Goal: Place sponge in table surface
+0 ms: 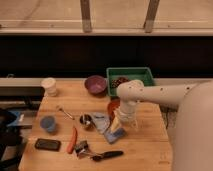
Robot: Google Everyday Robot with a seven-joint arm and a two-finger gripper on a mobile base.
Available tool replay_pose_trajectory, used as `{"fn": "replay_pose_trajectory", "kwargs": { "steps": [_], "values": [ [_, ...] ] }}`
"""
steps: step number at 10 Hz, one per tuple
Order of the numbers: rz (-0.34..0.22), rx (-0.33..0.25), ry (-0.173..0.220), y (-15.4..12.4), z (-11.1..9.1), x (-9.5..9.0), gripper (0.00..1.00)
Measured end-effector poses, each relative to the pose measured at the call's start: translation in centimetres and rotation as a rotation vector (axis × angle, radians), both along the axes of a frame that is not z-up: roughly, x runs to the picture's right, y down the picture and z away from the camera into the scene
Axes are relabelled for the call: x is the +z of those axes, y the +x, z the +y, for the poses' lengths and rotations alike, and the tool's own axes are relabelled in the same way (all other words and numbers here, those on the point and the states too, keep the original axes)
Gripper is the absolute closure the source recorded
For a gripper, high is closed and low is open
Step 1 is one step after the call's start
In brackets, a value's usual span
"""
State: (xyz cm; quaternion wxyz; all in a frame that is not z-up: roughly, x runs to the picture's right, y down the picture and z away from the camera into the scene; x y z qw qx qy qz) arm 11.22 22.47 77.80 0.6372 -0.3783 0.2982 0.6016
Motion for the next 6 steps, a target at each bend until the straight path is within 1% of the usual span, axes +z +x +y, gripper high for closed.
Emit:
{"fn": "replay_pose_trajectory", "kwargs": {
  "steps": [5, 6],
  "values": [
    [-0.028, 0.013, -0.022, -1.0, 0.8, 1.2, 0.20],
    [-0.034, 0.017, -0.023, -1.3, 1.1, 1.4, 0.25]
  ]
}}
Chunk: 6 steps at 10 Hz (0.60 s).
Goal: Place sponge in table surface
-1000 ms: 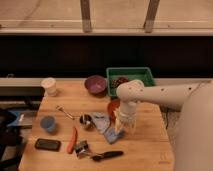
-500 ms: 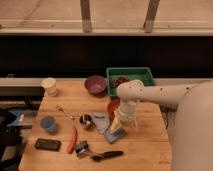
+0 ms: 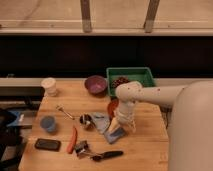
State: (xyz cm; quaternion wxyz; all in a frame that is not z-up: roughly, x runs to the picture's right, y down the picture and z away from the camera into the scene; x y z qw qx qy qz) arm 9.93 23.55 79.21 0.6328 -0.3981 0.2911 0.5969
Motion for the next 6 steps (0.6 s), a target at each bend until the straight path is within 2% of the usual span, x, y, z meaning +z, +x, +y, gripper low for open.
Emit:
{"fn": "replay_pose_trajectory", "kwargs": {
  "steps": [2, 6],
  "values": [
    [-0.003, 0.006, -0.003, -0.18, 0.35, 0.22, 0.42],
    [-0.011, 0.015, -0.004, -0.35, 0.74, 0.32, 0.83]
  ]
}}
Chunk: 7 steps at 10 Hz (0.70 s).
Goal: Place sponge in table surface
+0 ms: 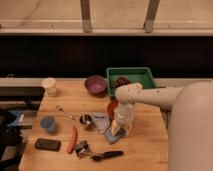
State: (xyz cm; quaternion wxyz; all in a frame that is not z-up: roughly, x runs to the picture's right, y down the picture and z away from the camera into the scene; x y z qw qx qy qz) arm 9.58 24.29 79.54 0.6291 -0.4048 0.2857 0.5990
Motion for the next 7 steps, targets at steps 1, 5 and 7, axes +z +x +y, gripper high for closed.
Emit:
{"fn": "replay_pose_trajectory", "kwargs": {
  "steps": [1, 5, 7],
  "values": [
    [-0.001, 0.002, 0.002, 0.0, 0.0, 0.0, 0.93],
    [-0.006, 0.011, 0.045, 0.5, -1.0, -1.1, 1.00],
    [-0.007, 0.012, 0.080, 0.7, -2.0, -2.3, 1.00]
  ]
}}
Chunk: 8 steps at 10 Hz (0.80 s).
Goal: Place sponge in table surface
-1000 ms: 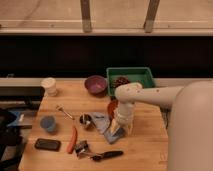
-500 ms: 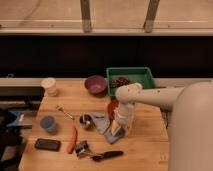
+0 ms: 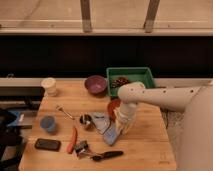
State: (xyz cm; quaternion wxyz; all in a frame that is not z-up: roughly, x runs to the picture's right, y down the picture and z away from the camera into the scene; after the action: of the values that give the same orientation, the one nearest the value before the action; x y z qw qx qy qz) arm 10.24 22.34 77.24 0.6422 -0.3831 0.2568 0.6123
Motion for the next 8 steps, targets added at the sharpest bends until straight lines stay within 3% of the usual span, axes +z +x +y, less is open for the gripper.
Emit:
{"fn": "replay_pose_trajectory", "kwargs": {
  "steps": [4, 8],
  "values": [
    [0.001, -0.003, 0.054, 0.3, -1.8, -1.8, 1.00],
    [-0.005, -0.014, 0.139, 0.7, -5.5, -5.8, 1.00]
  ]
}}
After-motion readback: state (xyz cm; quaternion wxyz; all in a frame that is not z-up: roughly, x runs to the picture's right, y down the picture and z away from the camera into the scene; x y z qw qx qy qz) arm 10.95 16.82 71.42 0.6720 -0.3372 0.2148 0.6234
